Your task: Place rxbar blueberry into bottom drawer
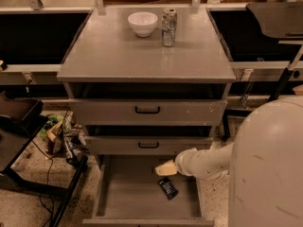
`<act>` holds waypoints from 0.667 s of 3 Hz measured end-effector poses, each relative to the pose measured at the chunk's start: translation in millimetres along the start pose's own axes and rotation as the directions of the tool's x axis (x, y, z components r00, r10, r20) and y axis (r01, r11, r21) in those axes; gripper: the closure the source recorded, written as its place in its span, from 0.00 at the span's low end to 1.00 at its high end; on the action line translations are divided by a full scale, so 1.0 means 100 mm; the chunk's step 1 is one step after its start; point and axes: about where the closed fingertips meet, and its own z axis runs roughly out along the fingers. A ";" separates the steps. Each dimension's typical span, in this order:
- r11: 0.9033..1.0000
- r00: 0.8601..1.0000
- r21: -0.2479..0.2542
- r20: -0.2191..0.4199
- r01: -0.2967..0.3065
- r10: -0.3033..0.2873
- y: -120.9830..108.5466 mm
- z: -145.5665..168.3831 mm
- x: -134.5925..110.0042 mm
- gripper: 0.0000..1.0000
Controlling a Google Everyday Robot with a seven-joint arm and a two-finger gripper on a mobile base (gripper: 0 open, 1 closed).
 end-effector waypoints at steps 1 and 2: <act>0.999 0.998 0.037 0.050 -0.029 0.027 0.03 -0.24 -0.13 0.00; 0.999 0.998 0.037 0.050 -0.029 0.028 0.03 -0.24 -0.13 0.00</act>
Offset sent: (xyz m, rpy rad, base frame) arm -0.0037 0.0032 0.0266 0.0122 -0.0488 -0.0401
